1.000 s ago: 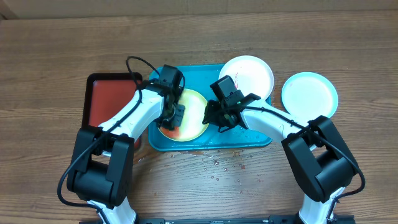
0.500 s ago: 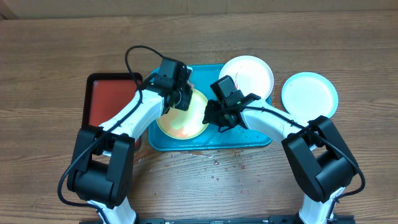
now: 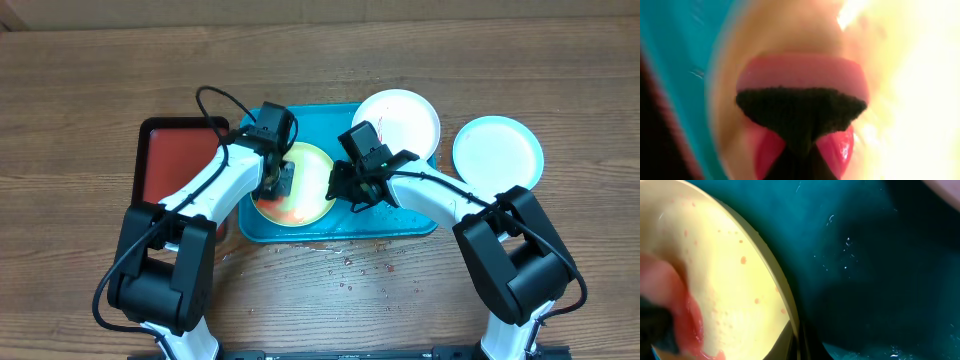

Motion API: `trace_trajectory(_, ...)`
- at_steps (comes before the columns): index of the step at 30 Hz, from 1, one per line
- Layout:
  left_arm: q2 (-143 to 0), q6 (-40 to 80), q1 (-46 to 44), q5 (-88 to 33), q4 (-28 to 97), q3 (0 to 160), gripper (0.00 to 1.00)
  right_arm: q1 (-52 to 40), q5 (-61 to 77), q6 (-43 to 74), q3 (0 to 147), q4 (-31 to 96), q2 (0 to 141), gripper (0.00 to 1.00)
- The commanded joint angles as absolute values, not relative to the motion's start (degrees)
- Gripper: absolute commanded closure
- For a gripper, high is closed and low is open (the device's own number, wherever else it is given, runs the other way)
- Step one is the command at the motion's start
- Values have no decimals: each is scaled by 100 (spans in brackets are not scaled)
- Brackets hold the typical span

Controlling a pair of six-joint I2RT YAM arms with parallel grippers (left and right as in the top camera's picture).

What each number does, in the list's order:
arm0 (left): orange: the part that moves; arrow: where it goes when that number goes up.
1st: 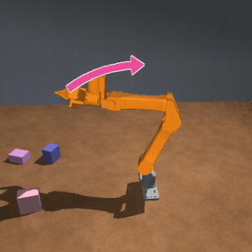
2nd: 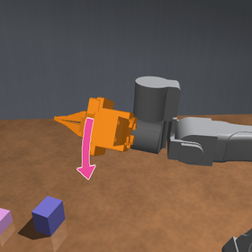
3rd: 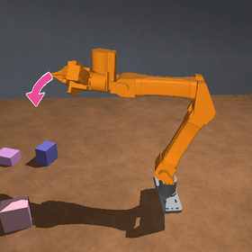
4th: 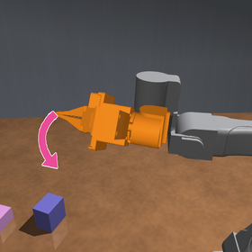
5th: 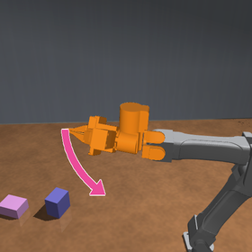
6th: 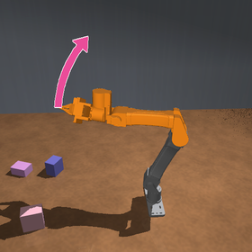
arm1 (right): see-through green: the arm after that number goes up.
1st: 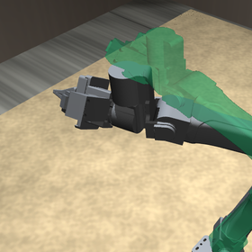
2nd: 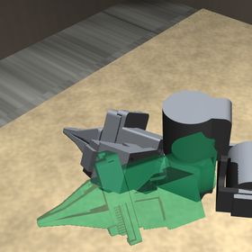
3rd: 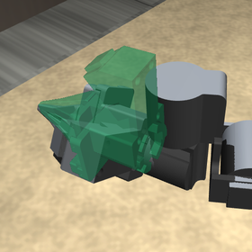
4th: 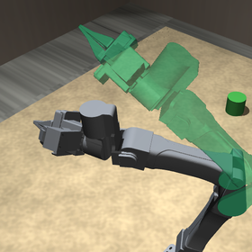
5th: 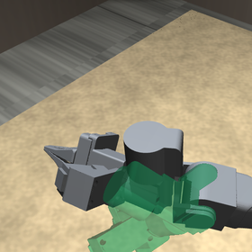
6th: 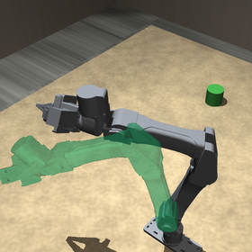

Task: Clean dirty plates on tray and stack at the side
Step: 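Scrub the yellow plate with the sponge while the right gripper holds its rim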

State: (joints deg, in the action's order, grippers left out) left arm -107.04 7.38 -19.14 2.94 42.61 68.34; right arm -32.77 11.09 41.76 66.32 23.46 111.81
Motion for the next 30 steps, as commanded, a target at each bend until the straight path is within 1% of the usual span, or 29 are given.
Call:
trace_trajectory(1,-10763,-110,-1955,-1385,4580,6834,96,-3297,950,4178,6571,2366,11264,96)
trace_trajectory(3,-10763,-423,-1953,-1988,4670,6834,96,-3299,952,4180,6571,2366,11264,96)
trace_trajectory(5,-10763,-475,-1953,-2252,4593,6836,96,-3299,961,4180,6571,2366,11264,96)
trace_trajectory(11,-10763,-349,-1953,-2062,3555,6836,96,-3299,1037,4178,6571,2373,11264,96)
trace_trajectory(14,-10763,67,-1953,-1251,2915,6836,96,-3299,1037,4178,6571,2373,11264,96)
trace_trajectory(17,-10763,530,-1953,-36,2445,6834,96,-3299,1035,4178,6571,2373,11264,96)
trace_trajectory(20,-10766,764,-1949,1015,2239,6834,96,-3299,1035,4178,6571,2373,11264,96)
trace_trajectory(23,-10777,794,-1949,1780,2239,6834,96,-3299,1035,4178,6571,2373,11264,96)
trace_trajectory(25,-10787,797,-1949,2010,2311,6834,96,-3299,1035,4178,6571,2373,11264,96)
trace_trajectory(30,-10792,1194,-1959,1826,2904,6834,96,-3299,1035,4178,6571,2370,11264,96)
